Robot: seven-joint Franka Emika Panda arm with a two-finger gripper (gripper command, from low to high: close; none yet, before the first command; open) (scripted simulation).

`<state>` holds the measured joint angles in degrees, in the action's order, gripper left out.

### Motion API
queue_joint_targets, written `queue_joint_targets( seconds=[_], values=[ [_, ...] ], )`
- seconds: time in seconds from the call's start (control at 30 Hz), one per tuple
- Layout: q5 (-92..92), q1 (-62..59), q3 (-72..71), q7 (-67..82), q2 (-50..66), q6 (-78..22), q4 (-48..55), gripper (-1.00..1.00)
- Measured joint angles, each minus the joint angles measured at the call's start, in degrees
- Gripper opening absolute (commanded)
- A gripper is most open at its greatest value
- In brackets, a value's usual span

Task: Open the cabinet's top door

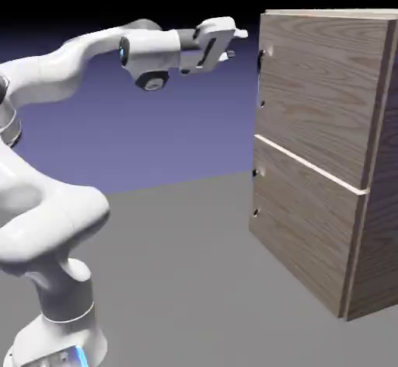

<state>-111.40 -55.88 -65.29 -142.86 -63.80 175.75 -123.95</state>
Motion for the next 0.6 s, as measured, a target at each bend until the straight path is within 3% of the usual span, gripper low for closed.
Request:
queue_joint_targets(
  seconds=[0.23, 0.43, 0.47, 0.6],
  values=[
    [-17.4, -8.9, -10.2, -15.7, -4.9, 0.3, 5.8, 0.00],
    [-19.4, -17.8, -13.6, -18.1, -5.5, -1.1, 12.9, 0.00],
    [-19.5, -19.1, -14.0, -18.3, -5.5, -1.3, 14.0, -1.00],
    [-22.4, -16.0, -11.4, -16.1, -7.4, -5.3, 9.8, -1.00]
  ],
)
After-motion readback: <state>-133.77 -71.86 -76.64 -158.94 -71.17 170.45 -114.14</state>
